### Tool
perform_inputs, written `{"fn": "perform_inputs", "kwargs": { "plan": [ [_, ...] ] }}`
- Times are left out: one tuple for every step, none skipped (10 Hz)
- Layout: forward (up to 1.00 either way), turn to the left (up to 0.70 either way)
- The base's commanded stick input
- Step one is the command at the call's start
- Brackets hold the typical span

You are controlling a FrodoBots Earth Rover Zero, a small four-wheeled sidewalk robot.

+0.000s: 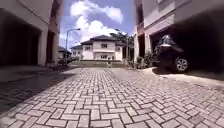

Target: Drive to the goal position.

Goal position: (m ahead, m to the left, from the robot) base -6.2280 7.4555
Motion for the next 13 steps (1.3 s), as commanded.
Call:
{"fn": "perform_inputs", "kwargs": {
  "plan": [
    [0.85,0.00],
    [0.85,0.00],
    [0.85,0.00],
    [0.85,0.00],
    [0.85,0.00],
    [0.85,0.00],
    [0.85,0.00],
    [0.85,0.00],
    [0.85,0.00],
    [0.85,0.00],
    [0.85,0.00],
    [0.85,0.00],
    [0.85,0.00]
  ]
}}
